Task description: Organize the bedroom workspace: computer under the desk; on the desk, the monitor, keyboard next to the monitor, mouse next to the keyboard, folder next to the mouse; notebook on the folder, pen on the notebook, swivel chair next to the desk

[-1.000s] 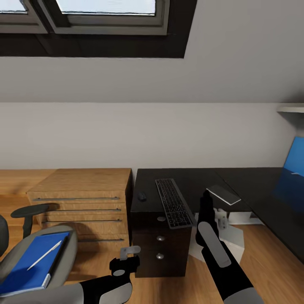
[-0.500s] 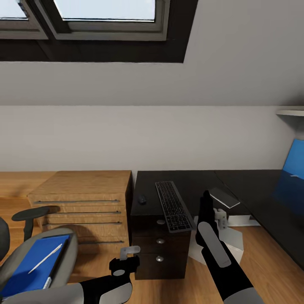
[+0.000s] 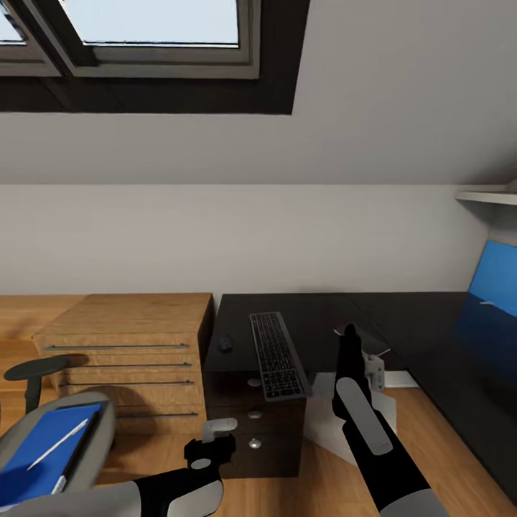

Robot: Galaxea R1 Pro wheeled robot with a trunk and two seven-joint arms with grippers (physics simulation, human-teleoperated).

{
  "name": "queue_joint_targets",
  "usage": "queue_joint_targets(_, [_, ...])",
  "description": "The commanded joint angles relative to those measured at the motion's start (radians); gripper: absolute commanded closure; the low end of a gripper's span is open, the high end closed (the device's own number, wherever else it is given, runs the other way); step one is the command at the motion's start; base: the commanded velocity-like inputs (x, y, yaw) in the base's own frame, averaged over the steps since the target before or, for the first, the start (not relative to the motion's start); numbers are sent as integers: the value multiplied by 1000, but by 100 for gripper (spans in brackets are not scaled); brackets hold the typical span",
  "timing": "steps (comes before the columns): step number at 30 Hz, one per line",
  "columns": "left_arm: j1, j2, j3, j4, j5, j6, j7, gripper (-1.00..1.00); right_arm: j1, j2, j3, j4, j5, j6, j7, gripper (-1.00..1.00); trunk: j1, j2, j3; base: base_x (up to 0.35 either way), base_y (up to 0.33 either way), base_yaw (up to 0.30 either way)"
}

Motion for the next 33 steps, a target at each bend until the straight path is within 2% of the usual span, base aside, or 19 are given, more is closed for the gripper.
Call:
queue_joint_targets(1, [-2, 1, -6, -2, 8, -7, 3, -100, -1, 0, 3, -1, -5, -5, -3, -100, -4, 6, 2, 0, -43, 0])
queue_joint_targets(5, [-1, 9, -7, -1, 12, -9, 3, -100, -1, 0, 9, -1, -5, -4, -3, -100, -19, 34, 15, 0, -22, 0])
queue_joint_targets(6, [37, 31, -7, -1, 44, -12, 1, -100, -1, 1, 17, -4, -5, -6, -4, -100, -23, 41, 18, 0, -2, 0])
queue_joint_targets(15, [69, 49, -8, 25, 58, -13, 1, -100, -1, 1, 38, -5, 1, -10, 3, -100, -58, 104, 46, 0, -1, 0])
queue_joint_targets(17, [93, 38, -13, 84, 59, -12, -7, -100, -1, -4, 59, 5, 42, -10, 62, -100, -65, 118, 52, 0, 0, 0])
queue_joint_targets(20, [98, 22, -15, 131, 60, -11, -29, -100, -1, -5, 65, 12, 78, -3, 89, -100, -77, 139, 62, 0, 0, 0])
queue_joint_targets(21, [101, 9, -15, 170, 60, -10, -57, -100, -1, -6, 67, 14, 103, 7, 99, -100, -81, 146, 65, 0, 0, 0])
queue_joint_targets(23, [107, -5, -16, 216, 60, -8, -98, -100, -1, -7, 68, 16, 124, 29, 105, -100, -88, 160, 71, 0, 0, 0])
queue_joint_targets(24, [113, -13, -16, 241, 60, -8, -124, -100, -1, -10, 67, 17, 134, 46, 107, -100, -92, 167, 74, 0, 0, 0])
queue_joint_targets(26, [132, -45, -16, 350, 61, -4, -245, -100, -2, -32, 62, 27, 157, 157, 111, -100, -100, 181, 80, 0, 0, 0])
queue_joint_targets(30, [141, -70, -15, 456, 62, 13, -366, -100, -12, -67, 56, 74, 167, 308, 106, -100, -115, 209, 93, 0, 0, 0])
queue_joint_targets(31, [143, -78, -14, 494, 62, 27, -415, -100, -39, -82, 55, 120, 170, 383, 103, -100, -119, 216, 96, 0, 0, 0])
queue_joint_targets(32, [145, -84, -13, 528, 63, 44, -463, -100, -127, -102, 55, 216, 174, 493, 103, -100, -123, 223, 99, 0, 0, 0])
queue_joint_targets(33, [145, -86, -13, 534, 65, 47, -473, -100, -163, -109, 56, 254, 177, 530, 103, -100, -127, 230, 102, 0, 0, 0])
